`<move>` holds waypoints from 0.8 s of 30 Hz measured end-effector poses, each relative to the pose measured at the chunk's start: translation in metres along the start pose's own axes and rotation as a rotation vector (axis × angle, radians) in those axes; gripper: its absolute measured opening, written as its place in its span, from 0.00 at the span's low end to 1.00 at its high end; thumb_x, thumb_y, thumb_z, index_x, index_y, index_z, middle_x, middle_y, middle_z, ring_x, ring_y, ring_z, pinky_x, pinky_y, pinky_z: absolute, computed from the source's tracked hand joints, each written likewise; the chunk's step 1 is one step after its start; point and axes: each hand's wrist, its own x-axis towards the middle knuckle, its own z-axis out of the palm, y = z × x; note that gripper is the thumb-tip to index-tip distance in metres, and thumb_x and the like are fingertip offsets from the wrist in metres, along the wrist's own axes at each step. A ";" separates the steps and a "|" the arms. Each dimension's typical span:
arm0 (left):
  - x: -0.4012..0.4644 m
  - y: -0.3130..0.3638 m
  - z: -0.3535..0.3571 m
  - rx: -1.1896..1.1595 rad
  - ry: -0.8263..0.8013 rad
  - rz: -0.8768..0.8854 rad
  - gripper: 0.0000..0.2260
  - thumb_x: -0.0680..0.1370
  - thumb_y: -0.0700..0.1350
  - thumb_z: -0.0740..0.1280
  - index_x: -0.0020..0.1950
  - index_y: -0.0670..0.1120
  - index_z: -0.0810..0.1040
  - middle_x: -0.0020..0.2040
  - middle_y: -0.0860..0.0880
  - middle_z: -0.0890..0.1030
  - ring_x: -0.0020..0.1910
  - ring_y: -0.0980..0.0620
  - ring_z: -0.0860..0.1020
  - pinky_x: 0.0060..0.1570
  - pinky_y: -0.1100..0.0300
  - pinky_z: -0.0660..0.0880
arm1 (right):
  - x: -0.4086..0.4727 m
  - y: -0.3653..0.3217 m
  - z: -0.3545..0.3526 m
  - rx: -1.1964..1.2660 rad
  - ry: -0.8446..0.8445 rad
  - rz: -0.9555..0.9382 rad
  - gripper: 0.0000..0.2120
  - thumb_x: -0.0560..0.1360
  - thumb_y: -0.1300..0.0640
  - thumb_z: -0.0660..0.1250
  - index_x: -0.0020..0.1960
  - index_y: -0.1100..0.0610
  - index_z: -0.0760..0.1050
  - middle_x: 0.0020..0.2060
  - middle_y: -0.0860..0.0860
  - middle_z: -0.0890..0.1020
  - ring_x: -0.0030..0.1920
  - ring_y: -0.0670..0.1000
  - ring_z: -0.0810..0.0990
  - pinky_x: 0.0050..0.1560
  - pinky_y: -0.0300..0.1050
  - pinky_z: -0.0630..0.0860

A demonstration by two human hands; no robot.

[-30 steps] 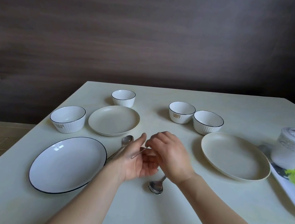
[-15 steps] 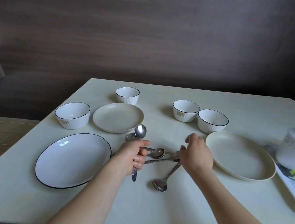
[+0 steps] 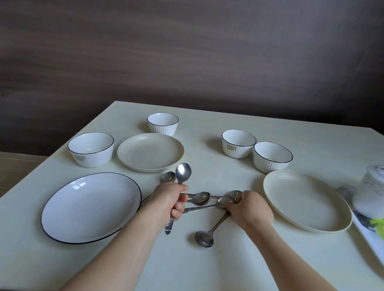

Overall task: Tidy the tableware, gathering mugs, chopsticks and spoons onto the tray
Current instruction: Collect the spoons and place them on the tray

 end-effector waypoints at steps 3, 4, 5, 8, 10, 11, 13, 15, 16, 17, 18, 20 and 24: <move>0.000 0.000 0.001 0.007 0.002 0.024 0.07 0.80 0.41 0.59 0.43 0.47 0.73 0.32 0.50 0.69 0.14 0.58 0.61 0.18 0.74 0.54 | 0.008 0.003 0.001 0.166 -0.030 0.050 0.11 0.70 0.52 0.68 0.31 0.53 0.73 0.27 0.49 0.76 0.32 0.53 0.78 0.29 0.40 0.71; 0.001 0.000 0.002 0.012 0.009 0.038 0.06 0.79 0.40 0.60 0.43 0.47 0.73 0.32 0.50 0.69 0.15 0.58 0.62 0.19 0.74 0.55 | 0.011 0.003 0.001 0.253 -0.019 0.068 0.08 0.71 0.53 0.67 0.34 0.54 0.74 0.29 0.50 0.80 0.34 0.55 0.81 0.33 0.43 0.76; 0.001 0.000 0.002 0.017 0.018 0.054 0.06 0.79 0.40 0.60 0.44 0.47 0.74 0.31 0.49 0.69 0.17 0.57 0.62 0.19 0.73 0.55 | 0.014 0.004 0.001 0.368 -0.002 0.081 0.07 0.73 0.55 0.66 0.38 0.56 0.74 0.30 0.53 0.82 0.34 0.56 0.83 0.35 0.46 0.78; 0.001 0.002 0.003 0.029 0.046 0.100 0.04 0.78 0.39 0.63 0.44 0.45 0.75 0.31 0.48 0.71 0.23 0.54 0.64 0.20 0.71 0.58 | 0.017 0.001 -0.003 0.743 0.104 0.083 0.07 0.76 0.56 0.65 0.43 0.58 0.73 0.32 0.55 0.82 0.25 0.51 0.81 0.23 0.38 0.73; -0.001 0.003 0.004 0.031 0.044 0.114 0.04 0.78 0.39 0.64 0.43 0.44 0.75 0.29 0.48 0.73 0.23 0.53 0.67 0.21 0.69 0.62 | 0.015 -0.002 -0.007 0.959 0.147 0.085 0.07 0.76 0.56 0.66 0.41 0.58 0.73 0.31 0.55 0.81 0.25 0.50 0.80 0.21 0.34 0.70; -0.004 0.003 0.005 0.022 0.031 0.108 0.04 0.78 0.39 0.64 0.43 0.44 0.76 0.26 0.48 0.75 0.21 0.54 0.69 0.22 0.68 0.65 | 0.013 -0.003 -0.010 1.055 0.136 0.089 0.08 0.76 0.57 0.67 0.39 0.58 0.73 0.30 0.55 0.80 0.25 0.50 0.80 0.22 0.34 0.71; -0.010 0.003 0.008 -0.022 -0.037 0.062 0.07 0.78 0.38 0.63 0.41 0.42 0.76 0.21 0.50 0.76 0.18 0.55 0.72 0.22 0.68 0.70 | 0.009 -0.006 -0.011 1.179 0.079 0.100 0.09 0.74 0.57 0.70 0.37 0.58 0.74 0.25 0.52 0.77 0.24 0.49 0.78 0.24 0.36 0.74; -0.015 0.003 0.010 -0.059 -0.132 -0.002 0.08 0.79 0.39 0.61 0.42 0.41 0.77 0.26 0.48 0.78 0.24 0.54 0.76 0.24 0.66 0.73 | 0.006 -0.009 -0.011 1.236 -0.003 0.101 0.09 0.74 0.57 0.71 0.38 0.58 0.75 0.21 0.49 0.75 0.23 0.47 0.77 0.27 0.37 0.76; -0.018 0.003 0.010 -0.065 -0.182 -0.029 0.08 0.80 0.39 0.60 0.44 0.40 0.77 0.31 0.47 0.79 0.28 0.52 0.76 0.26 0.64 0.75 | 0.005 -0.010 -0.010 1.253 -0.043 0.098 0.08 0.74 0.58 0.70 0.39 0.59 0.76 0.20 0.49 0.76 0.23 0.46 0.77 0.28 0.38 0.77; -0.020 0.003 0.011 -0.059 -0.229 -0.047 0.08 0.80 0.40 0.59 0.46 0.40 0.77 0.35 0.46 0.79 0.32 0.51 0.77 0.29 0.63 0.76 | 0.004 -0.011 -0.009 1.262 -0.075 0.095 0.06 0.75 0.59 0.69 0.41 0.60 0.76 0.21 0.49 0.77 0.23 0.46 0.78 0.29 0.38 0.77; -0.022 0.003 0.011 -0.041 -0.267 -0.057 0.08 0.80 0.40 0.59 0.47 0.40 0.77 0.38 0.45 0.79 0.35 0.50 0.77 0.32 0.61 0.77 | 0.003 -0.012 -0.008 1.268 -0.104 0.090 0.04 0.76 0.61 0.68 0.43 0.60 0.77 0.22 0.50 0.79 0.24 0.46 0.79 0.28 0.37 0.77; -0.024 0.001 0.011 -0.006 -0.312 -0.062 0.09 0.80 0.42 0.59 0.46 0.40 0.77 0.40 0.45 0.80 0.38 0.49 0.79 0.37 0.58 0.78 | 0.000 -0.014 -0.007 1.259 -0.142 0.067 0.03 0.76 0.62 0.67 0.44 0.61 0.78 0.25 0.53 0.81 0.25 0.46 0.81 0.27 0.36 0.77; -0.026 -0.001 0.014 -0.024 -0.384 -0.082 0.11 0.81 0.43 0.59 0.46 0.40 0.77 0.41 0.44 0.79 0.35 0.48 0.80 0.33 0.59 0.80 | -0.002 -0.016 -0.003 1.202 -0.133 0.028 0.05 0.76 0.63 0.68 0.41 0.60 0.78 0.26 0.53 0.82 0.25 0.46 0.81 0.26 0.35 0.76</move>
